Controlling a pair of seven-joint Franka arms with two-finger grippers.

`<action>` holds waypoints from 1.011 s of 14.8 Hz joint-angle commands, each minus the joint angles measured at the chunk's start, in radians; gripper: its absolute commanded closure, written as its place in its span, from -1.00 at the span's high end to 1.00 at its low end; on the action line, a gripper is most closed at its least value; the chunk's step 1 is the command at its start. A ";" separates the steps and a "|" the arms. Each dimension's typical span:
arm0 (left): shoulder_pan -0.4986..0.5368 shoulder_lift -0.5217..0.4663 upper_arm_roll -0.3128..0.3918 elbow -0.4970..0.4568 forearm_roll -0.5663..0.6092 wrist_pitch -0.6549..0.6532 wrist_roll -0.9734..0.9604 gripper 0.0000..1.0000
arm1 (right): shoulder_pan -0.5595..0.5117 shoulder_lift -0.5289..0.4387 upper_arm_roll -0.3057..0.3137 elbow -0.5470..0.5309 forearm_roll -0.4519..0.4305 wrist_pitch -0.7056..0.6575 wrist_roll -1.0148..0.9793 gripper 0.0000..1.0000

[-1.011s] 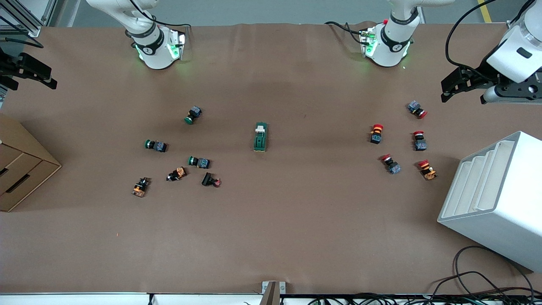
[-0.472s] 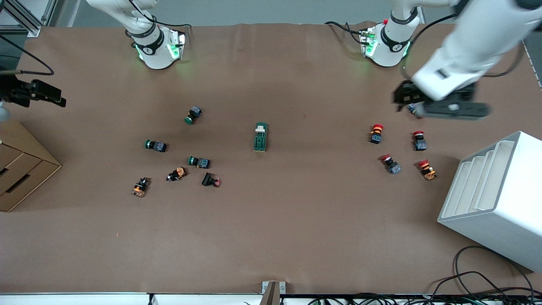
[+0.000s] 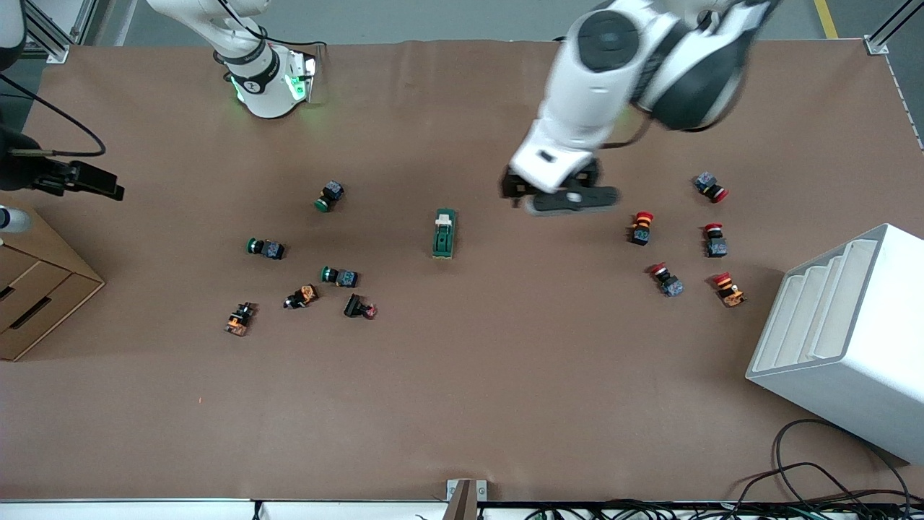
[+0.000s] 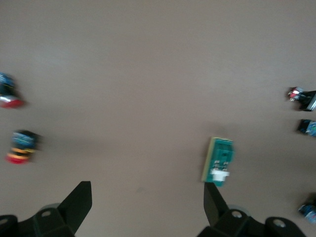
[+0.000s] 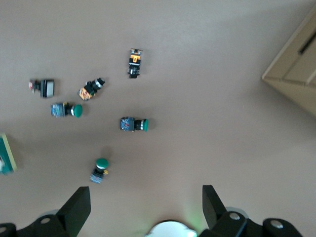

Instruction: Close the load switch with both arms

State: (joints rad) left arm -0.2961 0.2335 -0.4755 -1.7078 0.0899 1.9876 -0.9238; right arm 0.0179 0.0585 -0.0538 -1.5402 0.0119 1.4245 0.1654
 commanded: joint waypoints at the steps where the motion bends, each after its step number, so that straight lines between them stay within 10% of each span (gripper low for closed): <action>1: -0.107 0.053 0.000 -0.062 0.144 0.121 -0.217 1.00 | 0.056 0.014 0.006 -0.020 0.038 0.036 0.234 1.00; 15: -0.567 0.452 0.005 -0.128 1.216 0.182 -1.378 0.97 | 0.551 0.274 0.006 -0.110 0.128 0.525 1.440 1.00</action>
State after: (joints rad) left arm -0.8541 0.6854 -0.4769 -1.7991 1.1988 2.1769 -2.2323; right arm 0.5160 0.3173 -0.0355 -1.6215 0.1325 1.8779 1.4669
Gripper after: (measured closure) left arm 0.013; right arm 0.000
